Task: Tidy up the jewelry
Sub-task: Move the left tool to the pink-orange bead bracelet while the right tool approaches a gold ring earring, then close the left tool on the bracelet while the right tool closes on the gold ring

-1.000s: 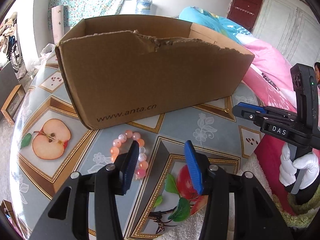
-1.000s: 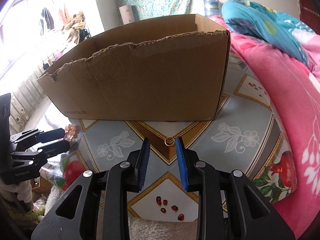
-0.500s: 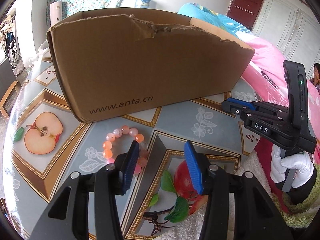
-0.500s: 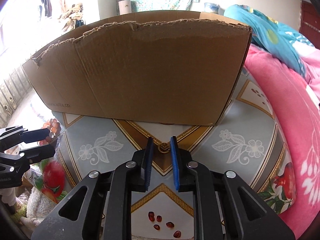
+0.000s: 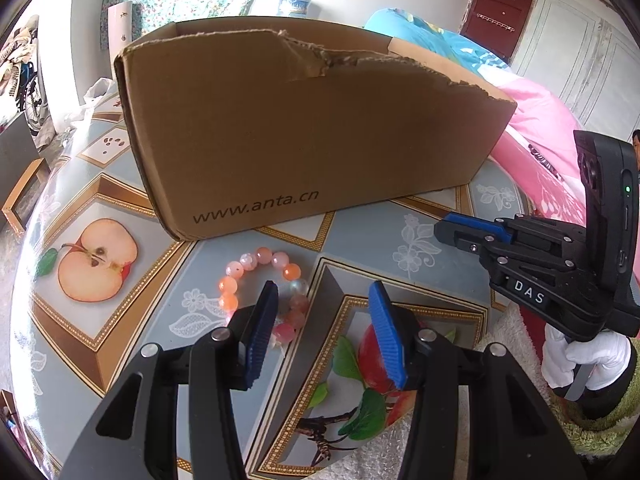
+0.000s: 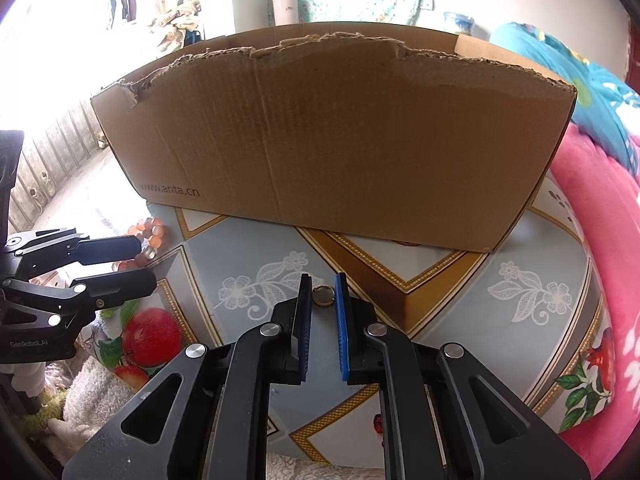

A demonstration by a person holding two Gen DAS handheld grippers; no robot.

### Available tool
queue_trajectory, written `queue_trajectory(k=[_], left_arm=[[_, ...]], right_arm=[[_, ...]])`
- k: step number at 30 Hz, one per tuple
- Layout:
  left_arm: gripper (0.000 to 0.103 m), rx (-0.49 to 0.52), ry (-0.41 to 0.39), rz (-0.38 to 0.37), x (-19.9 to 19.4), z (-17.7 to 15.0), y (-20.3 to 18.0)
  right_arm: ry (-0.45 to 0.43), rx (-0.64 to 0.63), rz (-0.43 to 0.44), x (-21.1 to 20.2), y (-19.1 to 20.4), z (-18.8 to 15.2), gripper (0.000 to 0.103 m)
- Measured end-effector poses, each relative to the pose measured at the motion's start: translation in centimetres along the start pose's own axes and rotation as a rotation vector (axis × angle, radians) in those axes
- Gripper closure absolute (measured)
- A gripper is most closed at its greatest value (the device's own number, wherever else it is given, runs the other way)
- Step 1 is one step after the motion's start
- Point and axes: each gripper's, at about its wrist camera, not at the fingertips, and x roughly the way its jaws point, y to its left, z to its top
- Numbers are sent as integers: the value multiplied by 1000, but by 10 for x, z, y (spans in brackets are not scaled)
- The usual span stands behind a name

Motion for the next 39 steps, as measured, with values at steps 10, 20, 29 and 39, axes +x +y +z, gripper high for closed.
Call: queue_trajectory(k=[10,20,29,39], left_arm=[[75,-3,21,108,4,7,0],[94,0,66,187,14,19,-5],[94,13,76,196,18,22,-16],[94,12,73,195,17,19,-14]], right_arm=[[-5,10,16,-15,5,-10,93],[-8,31,41,-8,-11,-9,93],[-14,51,52,-10,-22,-9,94],[-11,77,73,-11,-36,-10,97]])
